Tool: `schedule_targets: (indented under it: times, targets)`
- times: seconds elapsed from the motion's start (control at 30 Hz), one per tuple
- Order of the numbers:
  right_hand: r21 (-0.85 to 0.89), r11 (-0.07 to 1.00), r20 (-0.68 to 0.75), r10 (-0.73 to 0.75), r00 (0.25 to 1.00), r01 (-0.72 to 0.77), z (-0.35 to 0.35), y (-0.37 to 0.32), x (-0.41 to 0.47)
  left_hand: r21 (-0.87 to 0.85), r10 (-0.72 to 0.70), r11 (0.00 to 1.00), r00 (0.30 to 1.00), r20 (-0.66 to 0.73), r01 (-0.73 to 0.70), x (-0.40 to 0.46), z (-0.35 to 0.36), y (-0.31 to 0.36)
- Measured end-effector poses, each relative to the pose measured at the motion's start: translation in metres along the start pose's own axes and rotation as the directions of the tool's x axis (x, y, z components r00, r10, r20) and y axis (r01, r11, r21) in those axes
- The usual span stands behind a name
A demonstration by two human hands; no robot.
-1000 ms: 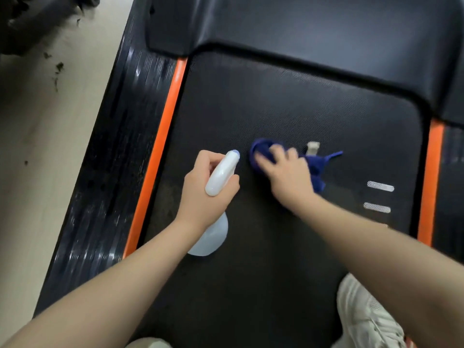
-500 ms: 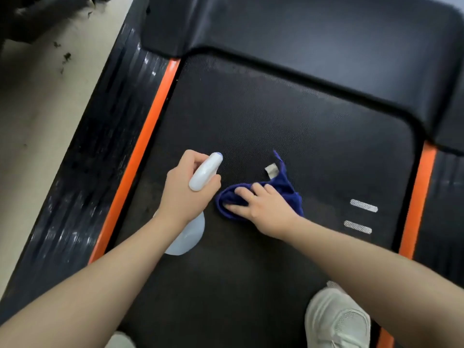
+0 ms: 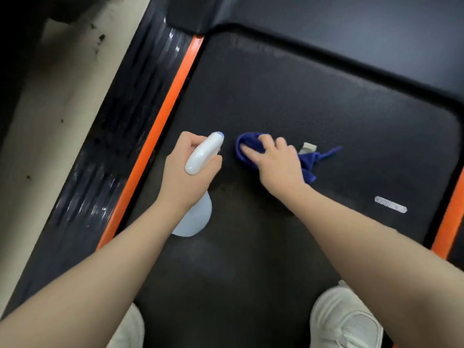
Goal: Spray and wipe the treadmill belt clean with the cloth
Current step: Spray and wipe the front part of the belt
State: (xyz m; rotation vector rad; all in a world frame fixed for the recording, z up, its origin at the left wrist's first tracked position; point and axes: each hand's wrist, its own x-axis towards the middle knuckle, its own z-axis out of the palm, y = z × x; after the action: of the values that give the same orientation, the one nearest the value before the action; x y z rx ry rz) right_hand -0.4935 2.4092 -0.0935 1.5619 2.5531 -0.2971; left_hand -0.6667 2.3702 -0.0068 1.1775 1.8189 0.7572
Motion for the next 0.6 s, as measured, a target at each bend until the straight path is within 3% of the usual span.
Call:
schedule_targets:
  times: [0.03,0.1,0.17,0.23,0.27,0.33,0.4,0.43,0.47,0.57,0.6]
  targets:
    - [0.002,0.993,0.022,0.121,0.992,-0.121,-0.001,0.001,0.004,0.001,-0.001,1.0,1.0,-0.004,0.001,-0.003,-0.001,-0.001]
    - [0.063,0.99,0.062,0.124,0.99,-0.128,-0.002,-0.014,-0.012,0.002,-0.017,1.0,1.0,-0.026,0.017,-0.007,-0.003,-0.002]
    - [0.125,0.98,0.084,-0.166,0.983,0.155,0.011,-0.04,-0.05,-0.017,-0.042,0.999,0.998,-0.051,0.041,-0.011,-0.005,-0.003]
    - [0.062,0.93,0.065,-0.365,0.929,0.361,0.019,-0.036,-0.062,-0.025,-0.048,0.999,0.998,-0.048,0.047,-0.013,-0.006,-0.003]
    - [0.054,0.942,0.072,-0.335,0.939,0.332,0.014,-0.026,-0.053,-0.028,-0.049,0.998,0.998,-0.048,0.048,-0.015,-0.006,-0.004]
    - [0.069,0.997,0.036,-0.028,0.999,0.025,0.008,-0.002,-0.027,-0.035,-0.048,0.998,0.998,-0.037,0.046,-0.018,-0.006,-0.004]
    - [0.022,0.975,0.012,0.223,0.975,-0.223,-0.001,0.001,-0.02,-0.036,-0.041,0.999,0.999,-0.013,0.041,-0.019,-0.003,-0.004]
    - [0.034,0.967,-0.01,0.252,0.968,-0.251,0.0,-0.007,-0.028,-0.041,-0.042,0.998,0.999,-0.009,0.042,-0.019,-0.002,-0.003]
    - [0.064,0.975,-0.039,0.215,0.976,-0.213,0.004,-0.021,-0.041,-0.05,-0.043,0.998,0.999,-0.009,0.042,-0.019,0.0,-0.002]
    - [0.101,0.987,0.144,-0.136,0.98,0.122,0.014,-0.042,-0.078,-0.057,-0.036,0.998,0.999,0.022,0.037,-0.019,0.005,0.003]
    - [0.088,0.983,0.114,-0.174,0.978,0.164,0.014,-0.029,-0.073,-0.057,-0.029,0.998,0.999,0.024,0.03,-0.019,0.006,0.003]
